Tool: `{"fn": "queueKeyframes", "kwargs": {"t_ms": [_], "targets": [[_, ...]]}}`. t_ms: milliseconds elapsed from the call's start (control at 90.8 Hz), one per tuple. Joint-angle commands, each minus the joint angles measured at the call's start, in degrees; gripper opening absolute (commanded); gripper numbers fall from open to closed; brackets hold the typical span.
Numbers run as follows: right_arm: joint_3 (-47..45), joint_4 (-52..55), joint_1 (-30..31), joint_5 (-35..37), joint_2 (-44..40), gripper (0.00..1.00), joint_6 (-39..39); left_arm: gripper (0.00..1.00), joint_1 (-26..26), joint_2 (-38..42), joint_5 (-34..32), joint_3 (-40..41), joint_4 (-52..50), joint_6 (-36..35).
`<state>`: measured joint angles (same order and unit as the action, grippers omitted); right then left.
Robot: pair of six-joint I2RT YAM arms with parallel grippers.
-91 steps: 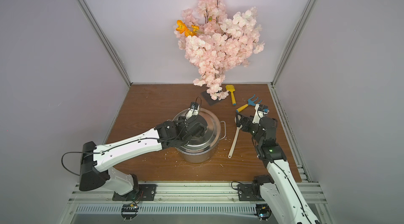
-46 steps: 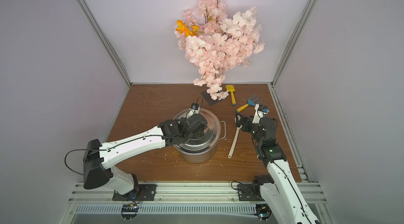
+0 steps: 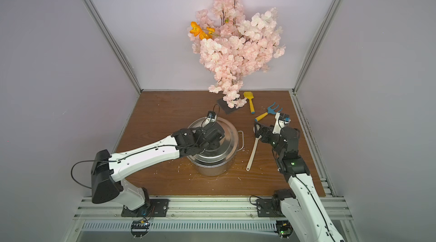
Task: Stir the soup with a spoon
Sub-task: Pick up the lid from the pan.
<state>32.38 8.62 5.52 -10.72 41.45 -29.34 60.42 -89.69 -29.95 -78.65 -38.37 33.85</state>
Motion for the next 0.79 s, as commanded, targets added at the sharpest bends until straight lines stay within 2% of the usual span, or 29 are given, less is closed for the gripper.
{"fn": "queueKeyframes", "kwargs": {"t_ms": [0,176,528,639,782], "targets": [[-0.9,0.2,0.1,-0.2,-0.6,0.95,0.5,0.45,-0.1,0.7,2.2,-0.3,-2.4,-0.6],[-0.9,0.5,0.1,0.3,-0.6,0.95,0.7,0.35,-0.1,2.2,0.0,-1.7,-2.4,-1.2],[-1.1,2.6,0.1,3.4,0.6,0.94,0.1,0.31,-3.6,6.7,-4.4,-10.1,-2.5,-4.5],[-1.6,3.0,0.0,4.4,1.3,0.94,0.0,0.31,-6.8,8.3,-3.8,-11.5,-2.5,-6.1],[-2.6,3.4,-0.1,5.6,1.9,0.94,-0.1,0.31,-14.9,12.1,-1.7,-10.4,-2.5,-7.7]]}}
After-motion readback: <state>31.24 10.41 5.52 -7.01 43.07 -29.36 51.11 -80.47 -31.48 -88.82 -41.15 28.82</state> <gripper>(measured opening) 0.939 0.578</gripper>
